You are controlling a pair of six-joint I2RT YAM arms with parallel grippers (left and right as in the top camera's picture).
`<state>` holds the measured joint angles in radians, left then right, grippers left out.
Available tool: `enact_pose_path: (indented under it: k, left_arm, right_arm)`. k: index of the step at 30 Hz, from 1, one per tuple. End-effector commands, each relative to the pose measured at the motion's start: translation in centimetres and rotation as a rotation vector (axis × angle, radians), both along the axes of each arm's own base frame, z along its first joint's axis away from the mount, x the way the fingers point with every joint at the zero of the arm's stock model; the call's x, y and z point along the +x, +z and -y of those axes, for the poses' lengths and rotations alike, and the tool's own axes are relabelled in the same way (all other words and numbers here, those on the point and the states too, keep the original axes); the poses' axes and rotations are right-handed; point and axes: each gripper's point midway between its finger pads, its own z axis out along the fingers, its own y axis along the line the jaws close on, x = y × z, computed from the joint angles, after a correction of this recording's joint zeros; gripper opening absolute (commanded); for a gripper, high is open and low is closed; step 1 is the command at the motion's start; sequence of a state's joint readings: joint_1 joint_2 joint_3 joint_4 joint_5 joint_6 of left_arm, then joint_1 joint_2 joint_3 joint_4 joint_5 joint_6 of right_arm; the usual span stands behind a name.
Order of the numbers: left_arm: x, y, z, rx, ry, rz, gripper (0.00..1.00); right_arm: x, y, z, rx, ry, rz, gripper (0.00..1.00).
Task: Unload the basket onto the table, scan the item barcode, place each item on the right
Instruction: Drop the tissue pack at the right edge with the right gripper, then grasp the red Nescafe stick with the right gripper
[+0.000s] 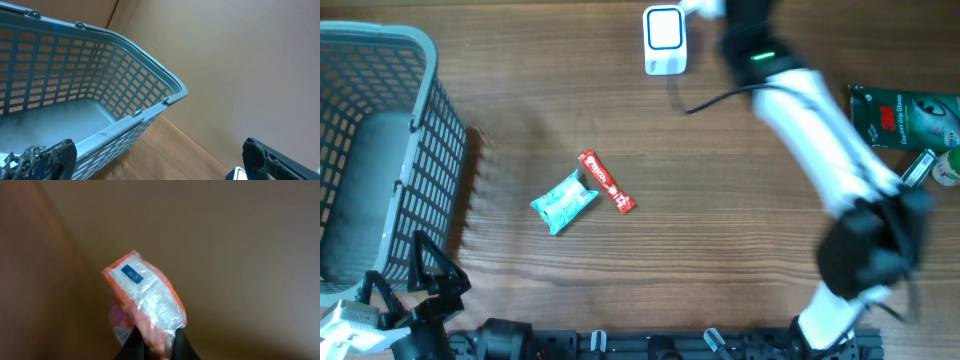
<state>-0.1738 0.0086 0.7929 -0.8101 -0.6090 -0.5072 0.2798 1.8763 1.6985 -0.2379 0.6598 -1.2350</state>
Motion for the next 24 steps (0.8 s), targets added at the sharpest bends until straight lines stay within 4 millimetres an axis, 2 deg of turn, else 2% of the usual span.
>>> enact_pose_path:
  k: [1,3,4,5,6,8,9,10,11,12,13,14,15,16,17,18,19,20,21,22,24]
  left_arm:
    - [-0.1,0.1,-0.2,-0.003,0.013,0.007,1.0]
    - [-0.1,0.1,-0.2,-0.003,0.013,0.007,1.0]
    - [-0.1,0.1,-0.2,-0.003,0.013,0.007,1.0]
    - [-0.1,0.1,-0.2,-0.003,0.013,0.007,1.0]
    - [-0.1,0.1,-0.2,-0.003,0.014,0.007,1.0]
    - [-0.1,0.1,-0.2,-0.003,0.014,0.007,1.0]
    - [-0.1,0.1,-0.2,-0.003,0.013,0.007,1.0]
    - [-0.1,0.1,-0.2,-0.003,0.013,0.007,1.0]
    - [-0.1,0.1,-0.2,-0.003,0.013,0.007,1.0]
    - [-0.1,0.1,-0.2,-0.003,0.013,0.007,1.0]
    - [-0.1,0.1,-0.2,-0.003,0.013,0.007,1.0]
    - [-0.1,0.1,-0.2,-0.003,0.013,0.007,1.0]
    - [-0.1,0.1,-0.2,-0.003,0.014,0.007,1.0]
    - [-0.1,0.1,-0.2,-0.003,0.013,0.007,1.0]
    - [-0.1,0.1,-0.2,-0.003,0.013,0.007,1.0]
    - [-0.1,0.1,-0.2,-0.003,0.013,0.007,1.0]
    - [-0.1,0.1,-0.2,-0.003,0.013,0.007,1.0]
    - [-0.1,0.1,-0.2,-0.003,0.013,0.007,1.0]
    - [-0.1,0.1,-0.2,-0.003,0.013,0.007,1.0]
    - [-0.1,0.1,-0.2,-0.003,0.013,0.007,1.0]
    - [-0.1,0.1,-0.2,-0.003,0.013,0.007,1.0]
  right_arm:
    - [-3.0,-3.9,12.1,0.473,-0.343,-0.003,0.05]
    - [-6.0,-9.7,19.1,0.792,-0.556,-0.082,0.05]
    - [-7.1,-11.4,21.6,0.882,-0.638,-0.079,0.04]
    - [-8.7,-14.4,24.5,1.016,-0.753,-0.077,0.05]
    - [-10.1,-17.2,25.8,1.113,-0.816,-0.111,0.04]
    - [-11.6,-20.7,26.9,1.221,-0.907,-0.125,0.08]
    - [-11.9,-21.4,27.4,1.254,-0.957,-0.102,0.18]
    - [-11.1,-20.0,27.1,1.326,-0.954,-0.06,0.6]
    - [-9.8,-17.4,25.9,1.412,-0.884,-0.043,1.0]
    - [-8.8,-13.8,23.9,1.518,-0.8,-0.047,1.0]
    - [-8.6,-11.2,22.3,1.604,-0.759,-0.055,1.0]
    - [-9.3,-7.2,18.0,1.817,-0.716,-0.137,1.0]
    - [-10.5,-5.0,13.5,1.972,-0.657,-0.275,1.0]
    - [-11.8,-3.5,8.4,2.07,-0.552,-0.468,1.0]
    - [-13.2,-2.9,4.1,2.094,-0.473,-0.641,1.0]
    - [-14.6,-3.2,-0.2,2.042,-0.392,-0.798,0.99]
    - [-15.6,-3.7,-3.4,1.973,-0.319,-0.89,1.0]
    - [-17.4,-5.3,-9.1,1.806,-0.15,-1.022,1.0]
    - [-18.4,-7.7,-13.2,1.662,-0.084,-1.075,1.0]
    - [-18.8,-11.7,-16.6,1.44,-0.066,-1.042,1.0]
    - [-18.9,-17.8,-19.1,1.073,-0.108,-0.878,0.91]
